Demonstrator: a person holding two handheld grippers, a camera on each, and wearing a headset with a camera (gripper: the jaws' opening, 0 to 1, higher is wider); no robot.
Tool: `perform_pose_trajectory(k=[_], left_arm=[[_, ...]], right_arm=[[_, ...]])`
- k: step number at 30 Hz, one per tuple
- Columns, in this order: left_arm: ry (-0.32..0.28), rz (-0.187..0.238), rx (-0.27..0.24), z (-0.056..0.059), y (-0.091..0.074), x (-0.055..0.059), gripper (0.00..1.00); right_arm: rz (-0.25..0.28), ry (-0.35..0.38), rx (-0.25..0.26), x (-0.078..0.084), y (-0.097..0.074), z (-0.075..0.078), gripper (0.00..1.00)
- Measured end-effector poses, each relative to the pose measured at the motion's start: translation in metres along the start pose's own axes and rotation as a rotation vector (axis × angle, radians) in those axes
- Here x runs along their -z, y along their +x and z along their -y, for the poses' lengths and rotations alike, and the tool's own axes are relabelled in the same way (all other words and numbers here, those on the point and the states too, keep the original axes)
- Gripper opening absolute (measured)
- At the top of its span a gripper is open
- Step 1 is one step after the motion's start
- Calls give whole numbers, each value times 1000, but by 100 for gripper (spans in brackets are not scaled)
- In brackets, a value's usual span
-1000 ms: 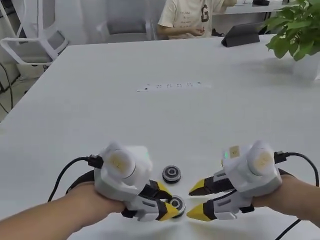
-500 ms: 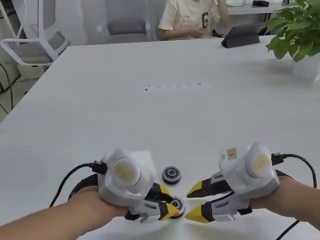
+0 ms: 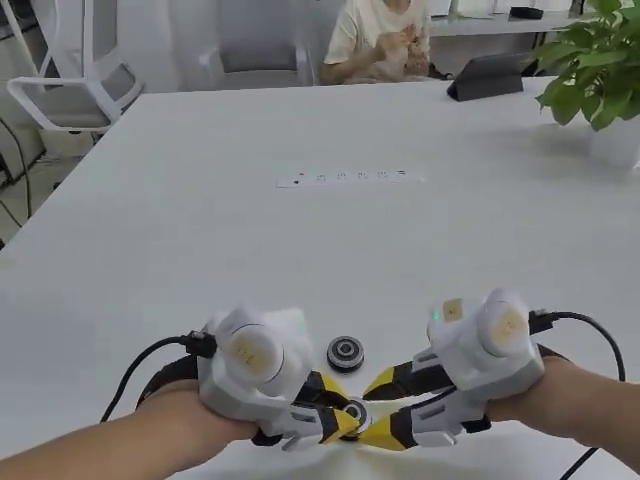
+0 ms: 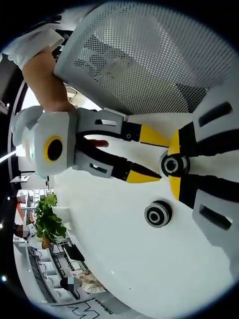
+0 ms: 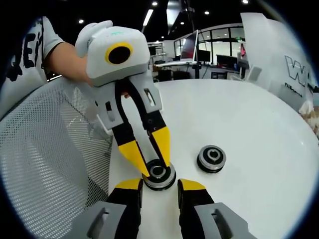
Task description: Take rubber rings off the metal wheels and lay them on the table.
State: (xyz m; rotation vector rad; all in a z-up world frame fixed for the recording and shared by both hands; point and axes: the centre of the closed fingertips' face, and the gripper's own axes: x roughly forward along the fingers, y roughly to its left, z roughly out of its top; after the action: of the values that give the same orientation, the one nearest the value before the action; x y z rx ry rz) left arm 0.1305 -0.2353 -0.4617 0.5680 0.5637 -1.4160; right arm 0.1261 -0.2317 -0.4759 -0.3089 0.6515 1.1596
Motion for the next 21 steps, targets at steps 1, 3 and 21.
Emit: perform_pose_trajectory(k=[1, 3, 21], left_arm=[[0, 1, 0, 0, 0, 0, 7], [0, 1, -2, 0, 0, 0, 7], [-1, 5, -8, 1, 0, 0, 7]], right_arm=[[-4, -1, 1, 1, 1, 0, 26], [-9, -6, 3, 2, 2, 0, 26], [2, -16, 14, 3, -1, -3, 21]])
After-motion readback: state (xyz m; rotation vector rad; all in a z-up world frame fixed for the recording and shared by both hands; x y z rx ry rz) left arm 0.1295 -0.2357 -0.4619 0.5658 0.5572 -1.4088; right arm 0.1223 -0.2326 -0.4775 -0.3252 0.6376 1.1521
